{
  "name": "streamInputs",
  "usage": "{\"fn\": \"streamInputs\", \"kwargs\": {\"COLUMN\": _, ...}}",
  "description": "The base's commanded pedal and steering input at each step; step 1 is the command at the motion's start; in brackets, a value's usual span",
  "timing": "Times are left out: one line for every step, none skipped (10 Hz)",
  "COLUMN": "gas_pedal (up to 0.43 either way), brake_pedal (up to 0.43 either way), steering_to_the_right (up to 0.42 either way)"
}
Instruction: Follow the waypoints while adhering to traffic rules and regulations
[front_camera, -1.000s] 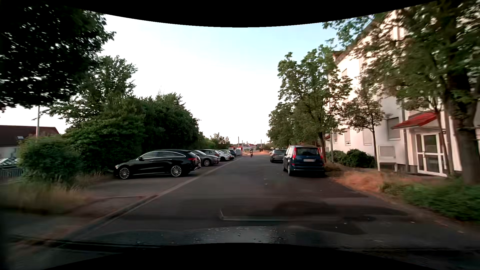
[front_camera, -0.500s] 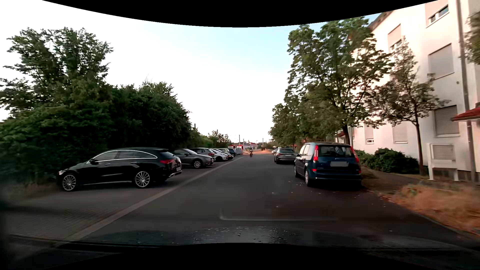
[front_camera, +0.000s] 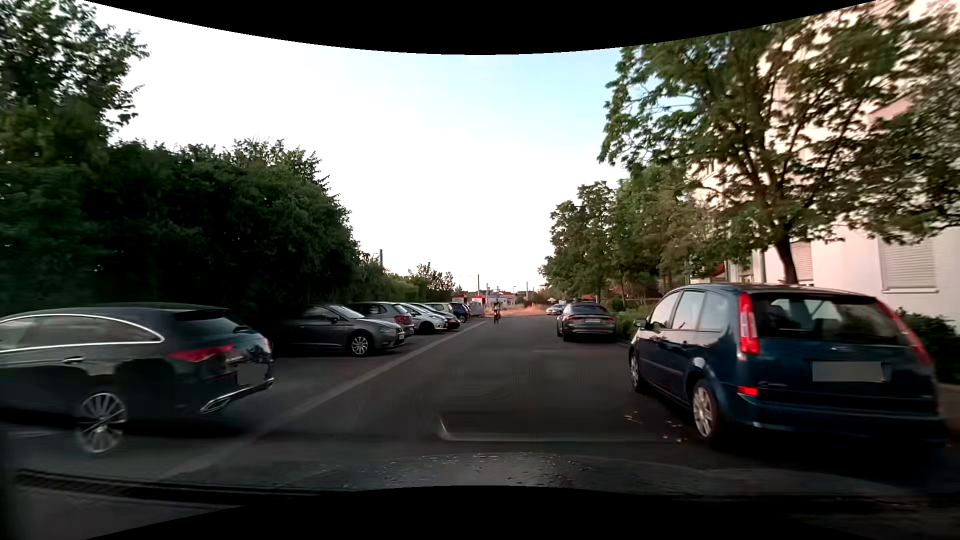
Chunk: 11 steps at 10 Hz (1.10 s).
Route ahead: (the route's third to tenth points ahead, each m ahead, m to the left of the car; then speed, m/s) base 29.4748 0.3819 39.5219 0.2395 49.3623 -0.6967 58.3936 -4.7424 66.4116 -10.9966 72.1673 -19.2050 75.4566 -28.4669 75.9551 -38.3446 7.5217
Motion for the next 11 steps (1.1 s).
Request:
{"fn": "streamInputs", "kwargs": {"gas_pedal": 0.0, "brake_pedal": 0.0, "steering_to_the_right": 0.0}}
{"fn": "streamInputs", "kwargs": {"gas_pedal": 0.0, "brake_pedal": 0.0, "steering_to_the_right": 0.003}}
{"fn": "streamInputs", "kwargs": {"gas_pedal": 0.0, "brake_pedal": 0.0, "steering_to_the_right": 0.005}}
{"fn": "streamInputs", "kwargs": {"gas_pedal": 0.0, "brake_pedal": 0.0, "steering_to_the_right": 0.005}}
{"fn": "streamInputs", "kwargs": {"gas_pedal": 0.0, "brake_pedal": 0.0, "steering_to_the_right": 0.005}}
{"fn": "streamInputs", "kwargs": {"gas_pedal": 0.0, "brake_pedal": 0.0, "steering_to_the_right": 0.005}}
{"fn": "streamInputs", "kwargs": {"gas_pedal": 0.0, "brake_pedal": 0.0, "steering_to_the_right": 0.005}}
{"fn": "streamInputs", "kwargs": {"gas_pedal": 0.0, "brake_pedal": 0.0, "steering_to_the_right": 0.005}}
{"fn": "streamInputs", "kwargs": {"gas_pedal": 0.0, "brake_pedal": 0.0, "steering_to_the_right": 0.005}}
{"fn": "streamInputs", "kwargs": {"gas_pedal": 0.0, "brake_pedal": 0.0, "steering_to_the_right": 0.004}}
{"fn": "streamInputs", "kwargs": {"gas_pedal": 0.0, "brake_pedal": 0.0, "steering_to_the_right": 0.002}}
